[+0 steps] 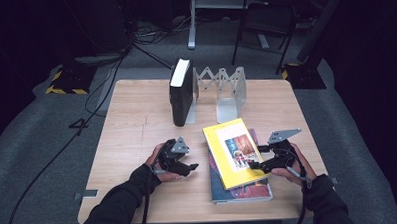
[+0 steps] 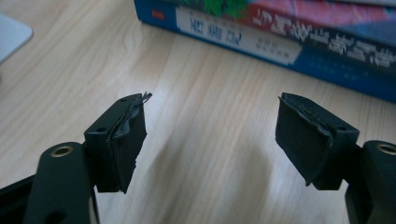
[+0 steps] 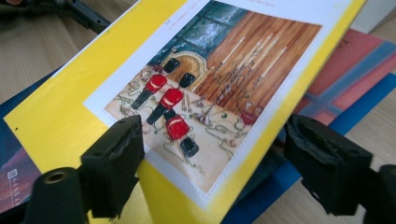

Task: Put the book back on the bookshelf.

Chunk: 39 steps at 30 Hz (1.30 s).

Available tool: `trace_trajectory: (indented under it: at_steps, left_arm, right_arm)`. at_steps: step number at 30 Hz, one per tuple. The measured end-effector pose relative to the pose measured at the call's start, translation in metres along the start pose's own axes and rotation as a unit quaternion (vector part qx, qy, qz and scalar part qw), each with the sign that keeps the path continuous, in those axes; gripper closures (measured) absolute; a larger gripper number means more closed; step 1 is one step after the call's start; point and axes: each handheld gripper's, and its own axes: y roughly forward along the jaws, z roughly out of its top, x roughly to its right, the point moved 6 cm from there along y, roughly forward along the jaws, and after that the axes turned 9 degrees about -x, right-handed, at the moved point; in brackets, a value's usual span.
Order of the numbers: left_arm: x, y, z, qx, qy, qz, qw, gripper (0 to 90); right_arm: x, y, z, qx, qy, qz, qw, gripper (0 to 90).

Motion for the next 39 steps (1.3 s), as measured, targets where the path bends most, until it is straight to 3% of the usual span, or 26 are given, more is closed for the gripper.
trace_trajectory:
  at_steps: [5,9,15,26,31,37,39]
  left_arm:
    - [-0.009,0.004,0.016,0.01,0.005,0.017,0.9998,25.8]
    - [-0.021,0.003,0.027,0.028,-0.013,0.026,0.9992,27.7]
    - [-0.03,0.014,0.029,0.006,-0.003,0.033,0.9994,28.0]
    - [-0.034,0.021,0.035,0.012,-0.01,0.025,0.9996,32.1]
    - [-0.034,0.022,0.035,0.013,-0.013,0.014,0.9997,34.2]
    - [-0.037,0.025,0.036,0.013,-0.019,0.016,0.9996,34.2]
    - [-0.04,0.027,0.036,0.014,-0.022,0.018,0.9995,34.2]
  right_arm:
    - [0.002,0.003,0.006,-0.008,0.003,-0.004,1.0,21.8]
    - [0.002,0.003,0.007,0.002,0.009,-0.001,1.0,27.4]
    - [-0.002,0.001,0.008,0.008,-0.004,0.002,1.0,33.8]
    - [-0.011,0.001,0.01,0.021,-0.029,0.02,0.9992,40.1]
    - [-0.015,-0.007,0.017,0.061,-0.047,0.019,0.9968,45.7]
    - [-0.012,-0.004,0.019,0.053,-0.04,0.033,0.9973,42.6]
    - [-0.009,-0.003,0.019,0.056,-0.029,0.044,0.997,47.5]
